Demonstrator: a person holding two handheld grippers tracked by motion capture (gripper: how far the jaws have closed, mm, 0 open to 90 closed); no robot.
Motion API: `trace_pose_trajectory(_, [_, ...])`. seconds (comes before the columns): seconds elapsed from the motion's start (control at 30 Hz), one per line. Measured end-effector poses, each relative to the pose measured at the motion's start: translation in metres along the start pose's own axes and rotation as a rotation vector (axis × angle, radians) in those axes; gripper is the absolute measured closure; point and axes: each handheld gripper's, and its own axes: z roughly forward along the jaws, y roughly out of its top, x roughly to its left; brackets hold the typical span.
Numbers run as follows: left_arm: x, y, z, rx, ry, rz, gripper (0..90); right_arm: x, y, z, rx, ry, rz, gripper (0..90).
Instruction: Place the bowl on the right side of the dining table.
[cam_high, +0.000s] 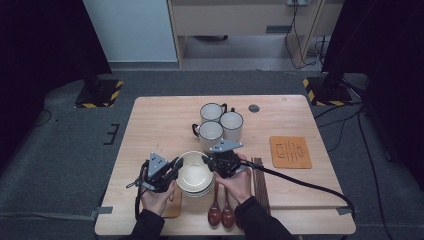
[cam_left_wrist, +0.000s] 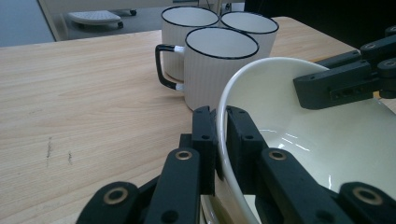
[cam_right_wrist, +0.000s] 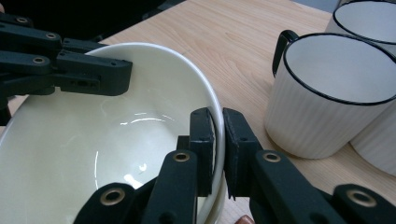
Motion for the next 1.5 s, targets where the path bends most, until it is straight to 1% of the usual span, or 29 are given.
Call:
trace_pose_trajectory(0.1, [-0.001, 0.000, -0.001, 0.003, 0.007, 0.010, 81.5, -0.001, 0.001, 0.000, 0.014, 0.007, 0.004, 82.4])
trace_pose_trajectory(0.17, [-0.002, 0.001, -0.001, -0.008, 0.003, 0.019, 81.5, -0.001, 0.001, 0.001, 0.032, 0.013, 0.010, 80.0])
trace_pose_trajectory(0.27, [-0.004, 0.003, -0.004, -0.026, 0.000, 0.028, 81.5, -0.003, 0.000, 0.004, 0.064, 0.027, 0.024, 79.1])
trace_pose_trajectory(0.33, [-0.006, 0.004, -0.006, -0.037, -0.004, 0.032, 81.5, -0.004, 0.001, 0.005, 0.082, 0.037, 0.033, 79.2])
trace_pose_trajectory(0.43, [-0.011, 0.005, -0.008, -0.053, -0.003, 0.052, 81.4, -0.004, 0.002, 0.006, 0.101, 0.048, 0.049, 80.7])
trace_pose_trajectory(0.53, [-0.015, 0.006, -0.010, -0.063, 0.004, 0.069, 81.1, -0.004, 0.003, 0.006, 0.130, 0.046, 0.061, 82.6])
trace_pose_trajectory(0.6, [-0.015, 0.006, -0.011, -0.075, 0.003, 0.070, 81.0, -0.004, 0.003, 0.005, 0.134, 0.052, 0.076, 82.8])
trace_pose_trajectory(0.8, [-0.014, 0.007, -0.013, -0.085, -0.010, 0.078, 80.7, -0.003, 0.005, 0.002, 0.122, 0.045, 0.078, 83.3])
trace_pose_trajectory(0.87, [-0.013, 0.007, -0.013, -0.098, -0.017, 0.081, 80.0, -0.003, 0.005, 0.001, 0.119, 0.046, 0.088, 83.4])
trace_pose_trajectory(1.03, [-0.009, 0.009, -0.017, -0.120, -0.032, 0.047, 76.6, -0.003, 0.006, 0.000, 0.088, 0.053, 0.104, 83.6])
trace_pose_trajectory(1.17, [-0.006, 0.012, -0.021, -0.151, -0.052, 0.017, 67.9, -0.005, 0.009, -0.001, 0.072, 0.059, 0.119, 83.7])
trace_pose_trajectory(1.3, [-0.003, 0.017, -0.028, -0.195, -0.059, -0.012, 57.6, -0.008, 0.012, -0.004, 0.053, 0.050, 0.126, 83.6])
trace_pose_trajectory(1.33, [-0.001, 0.018, -0.030, -0.205, -0.059, -0.019, 56.2, -0.008, 0.013, -0.005, 0.051, 0.049, 0.129, 83.6])
trace_pose_trajectory(1.37, [0.001, 0.019, -0.031, -0.215, -0.072, -0.032, 55.0, -0.009, 0.014, -0.005, 0.046, 0.046, 0.133, 83.6])
trace_pose_trajectory(1.4, [0.002, 0.021, -0.033, -0.225, -0.075, -0.040, 53.6, -0.009, 0.014, -0.006, 0.044, 0.048, 0.135, 83.7])
trace_pose_trajectory(1.5, [0.008, 0.024, -0.039, -0.257, -0.069, -0.063, 48.4, -0.011, 0.016, -0.008, 0.035, 0.048, 0.138, 83.6])
